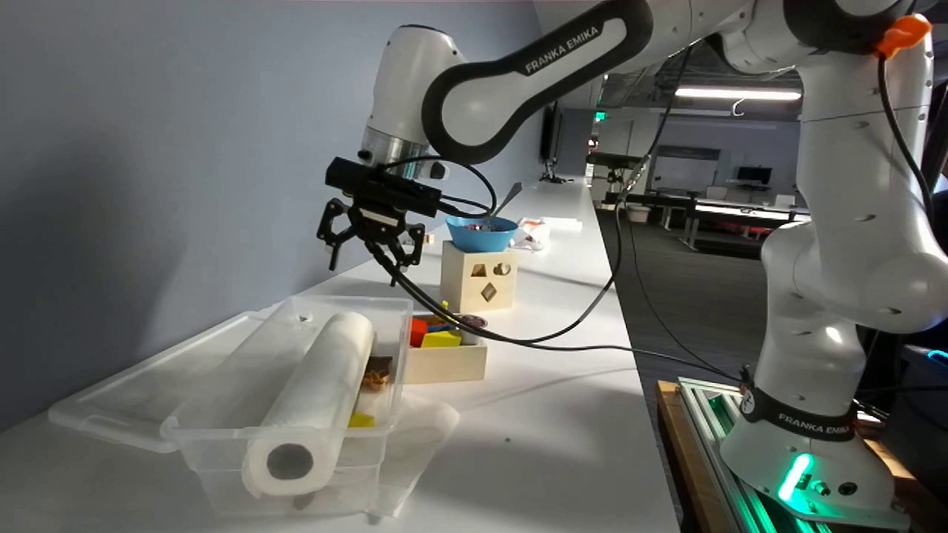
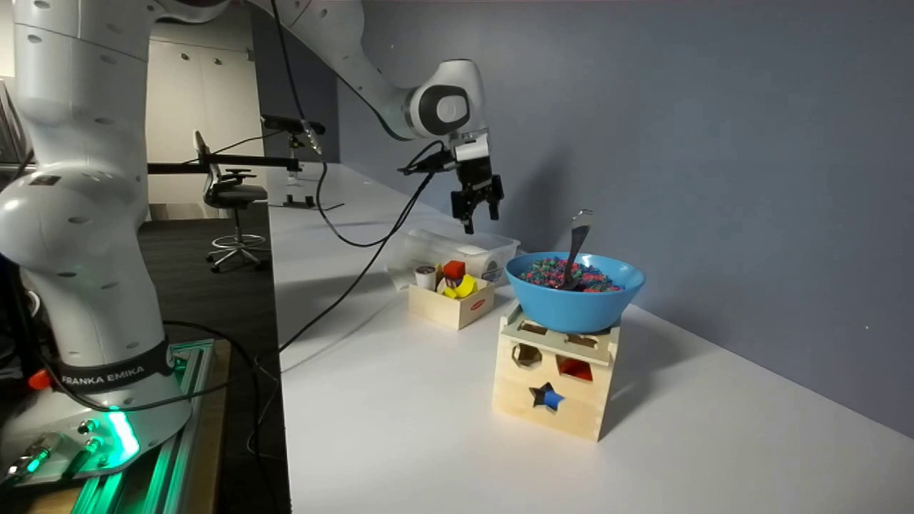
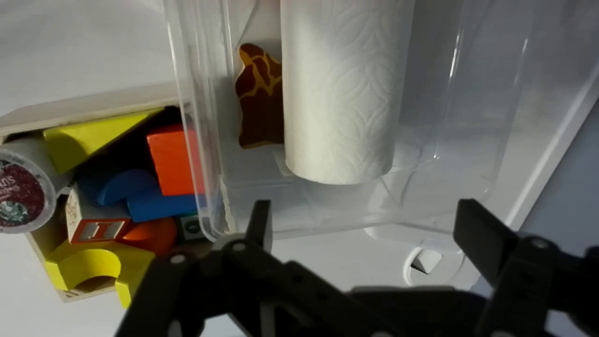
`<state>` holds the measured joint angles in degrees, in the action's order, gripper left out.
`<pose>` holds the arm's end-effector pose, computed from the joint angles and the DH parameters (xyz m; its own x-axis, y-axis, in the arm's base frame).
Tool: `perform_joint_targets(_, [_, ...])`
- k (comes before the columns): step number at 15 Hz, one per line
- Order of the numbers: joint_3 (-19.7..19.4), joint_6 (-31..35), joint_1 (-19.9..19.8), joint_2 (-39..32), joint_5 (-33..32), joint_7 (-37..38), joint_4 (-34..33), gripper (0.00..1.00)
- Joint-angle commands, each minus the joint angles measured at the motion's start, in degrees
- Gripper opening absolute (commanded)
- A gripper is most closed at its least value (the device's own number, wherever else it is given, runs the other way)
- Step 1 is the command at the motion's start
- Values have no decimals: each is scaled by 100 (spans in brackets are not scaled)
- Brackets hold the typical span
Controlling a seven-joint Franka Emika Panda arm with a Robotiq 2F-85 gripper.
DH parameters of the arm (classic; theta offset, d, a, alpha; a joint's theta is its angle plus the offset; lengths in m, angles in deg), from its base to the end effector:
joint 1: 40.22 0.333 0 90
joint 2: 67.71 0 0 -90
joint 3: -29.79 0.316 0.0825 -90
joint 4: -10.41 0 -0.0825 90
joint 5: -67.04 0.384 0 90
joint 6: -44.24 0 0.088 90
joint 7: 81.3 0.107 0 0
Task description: Take the paper towel roll out of the plastic container box
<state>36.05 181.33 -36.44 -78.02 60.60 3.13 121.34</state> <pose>0.6138 0.1048 0.4223 0.3184 -0.9424 0.1026 -0.9050 -0.3343 -0.2630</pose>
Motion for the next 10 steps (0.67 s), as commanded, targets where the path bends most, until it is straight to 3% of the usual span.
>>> perform_joint_targets(1, [-24,-108,-49,-158,1132,-834,-172,100])
perform_joint_targets(6, [-112,-531,-333,-470,2827,-2028,-452,100])
perform_joint_targets(8, [-293,-781,-315,-531,2715,-2005,-627,100])
perform_joint_targets(9, [-312,-500,-205,-372,2620,-1954,-293,100])
perform_joint_targets(10, [-366,-581,-223,-420,2618,-1967,-379,100])
